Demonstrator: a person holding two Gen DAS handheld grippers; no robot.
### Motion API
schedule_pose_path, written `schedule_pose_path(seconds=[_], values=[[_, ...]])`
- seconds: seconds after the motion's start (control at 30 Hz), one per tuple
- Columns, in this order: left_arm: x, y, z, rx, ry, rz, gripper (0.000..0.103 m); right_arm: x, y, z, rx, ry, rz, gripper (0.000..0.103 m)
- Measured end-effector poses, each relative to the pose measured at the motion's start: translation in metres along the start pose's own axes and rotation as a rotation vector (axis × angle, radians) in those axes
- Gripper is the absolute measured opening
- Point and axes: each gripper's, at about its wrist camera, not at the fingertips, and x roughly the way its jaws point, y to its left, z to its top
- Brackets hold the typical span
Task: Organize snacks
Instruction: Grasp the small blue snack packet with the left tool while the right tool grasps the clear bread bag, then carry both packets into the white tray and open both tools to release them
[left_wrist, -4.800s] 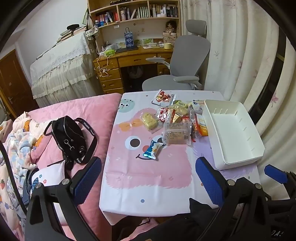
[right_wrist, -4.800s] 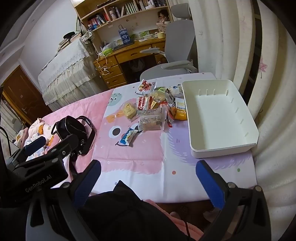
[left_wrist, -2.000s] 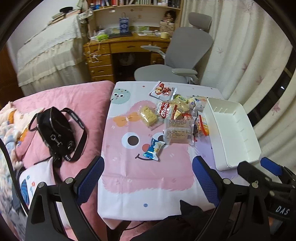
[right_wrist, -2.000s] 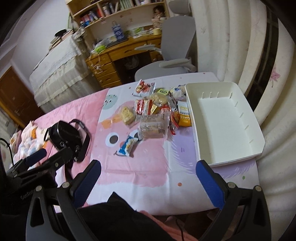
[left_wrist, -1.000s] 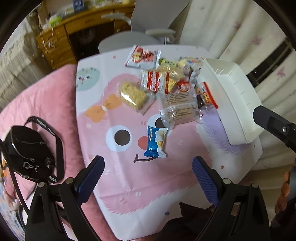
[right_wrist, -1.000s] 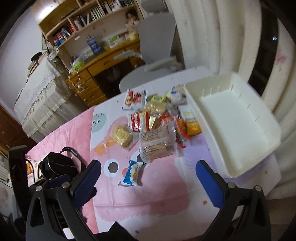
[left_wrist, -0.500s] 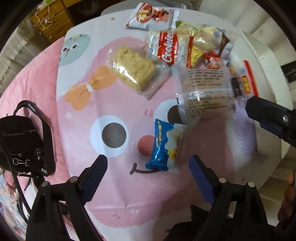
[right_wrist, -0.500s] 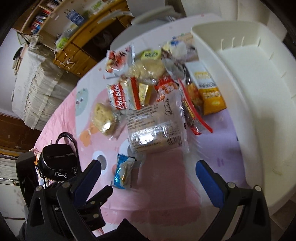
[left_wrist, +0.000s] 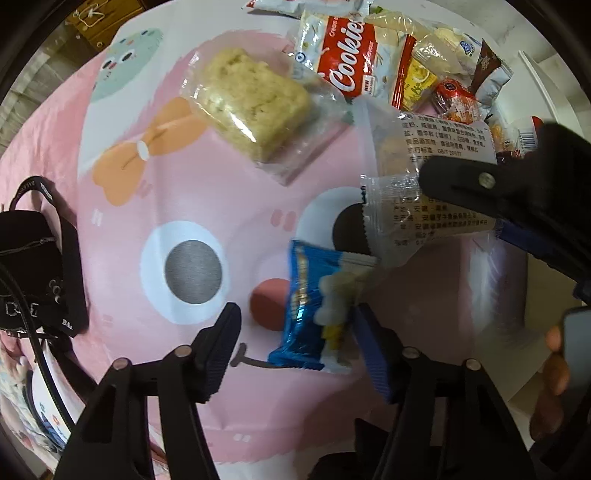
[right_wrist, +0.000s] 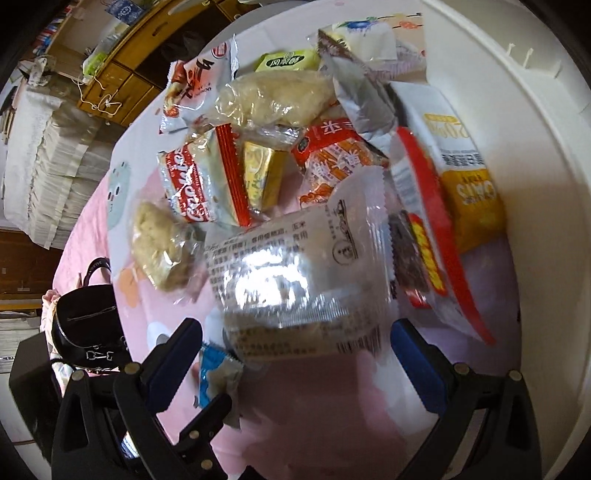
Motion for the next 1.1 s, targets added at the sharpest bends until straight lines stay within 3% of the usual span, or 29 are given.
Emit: schedule_pose_path(seconds=[0.13,0.2,0.37,0.63,0.93,1.1], values=[[0.009,-0.005,0.002,0.013,0.017,0.008,0.051,0.011,0.005,0.008,-0.015,0.008,-0.041,0.102],[0.012,-0.007,0.003,0.014,0.031,0.021,0.041,0.018,0.004,0.011,-0.01,0.02,-0.021,0.102],[0.019,-0.002,0.007,-0.005,0.044,0.055,0.032,0.02,0.011,0.013,-0.025,-0.013,-0.042,0.103],[0.021,-0.001,0.009,-0.011,0.045,0.078,0.029,0.026,0.02,0.017,-0.069,-0.006,-0.1,0.102],[0.011,-0.01,-0.003,-0.036,0.038,0.106,0.028,0.014,0.003,0.014,-0.042,-0.021,-0.042,0.086],[-0.002,-0.003,-0.014,-0.049,0.009,0.099,0.028,0.009,-0.005,0.007,-0.001,-0.016,-0.037,0.085]])
